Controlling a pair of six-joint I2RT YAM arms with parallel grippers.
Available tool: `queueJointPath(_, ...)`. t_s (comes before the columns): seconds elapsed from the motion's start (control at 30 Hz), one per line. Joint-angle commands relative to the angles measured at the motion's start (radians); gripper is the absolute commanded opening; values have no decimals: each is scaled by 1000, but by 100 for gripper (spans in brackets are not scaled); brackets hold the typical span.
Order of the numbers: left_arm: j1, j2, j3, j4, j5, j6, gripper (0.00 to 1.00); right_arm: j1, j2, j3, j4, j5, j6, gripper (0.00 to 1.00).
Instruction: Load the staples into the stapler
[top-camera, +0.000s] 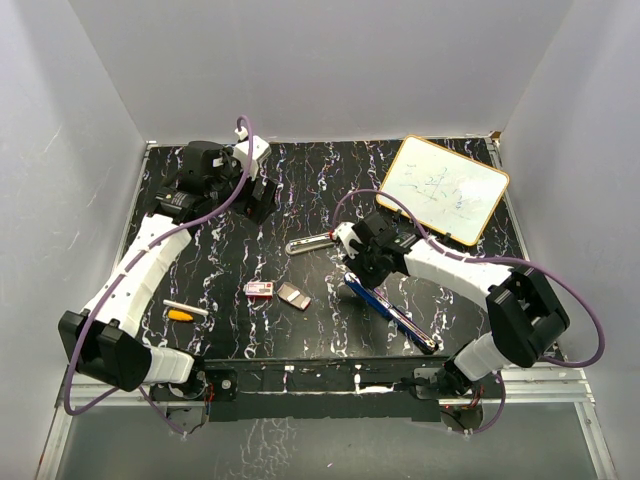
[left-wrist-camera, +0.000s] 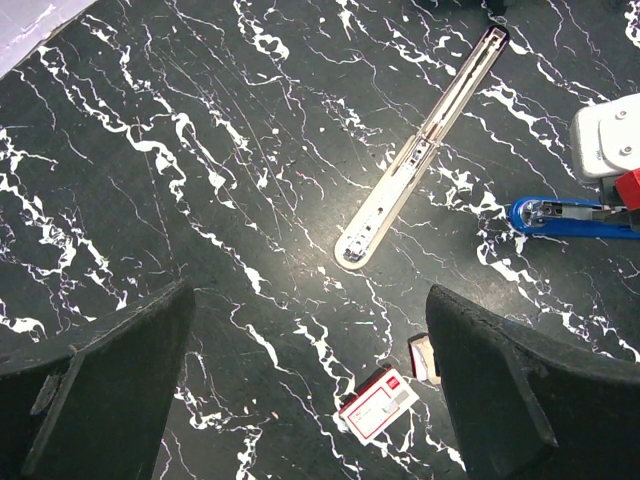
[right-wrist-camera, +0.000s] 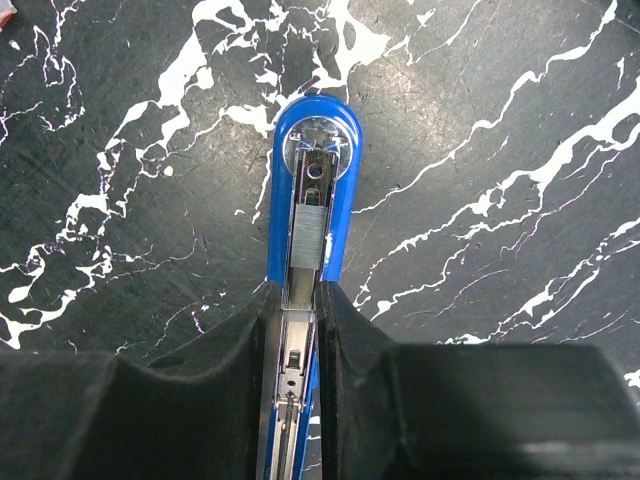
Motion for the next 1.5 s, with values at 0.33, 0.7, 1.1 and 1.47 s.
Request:
queueJointPath(0.33,10,-46,-6,6,36,-5,97,2,-35,-8,-4,-6,-28,25)
queueJointPath(0.7,10,-50,-9,4,37,-2,97,3,-46,-4,2,-17,-39,28)
queueJointPath(1.1,10,-60,-12,0,43,1,97,0,-23,46,78,22,-33,34)
queueJointPath(1.47,9,-59,-11,-1,47,4,97,0,21,44,80,48,-34,36)
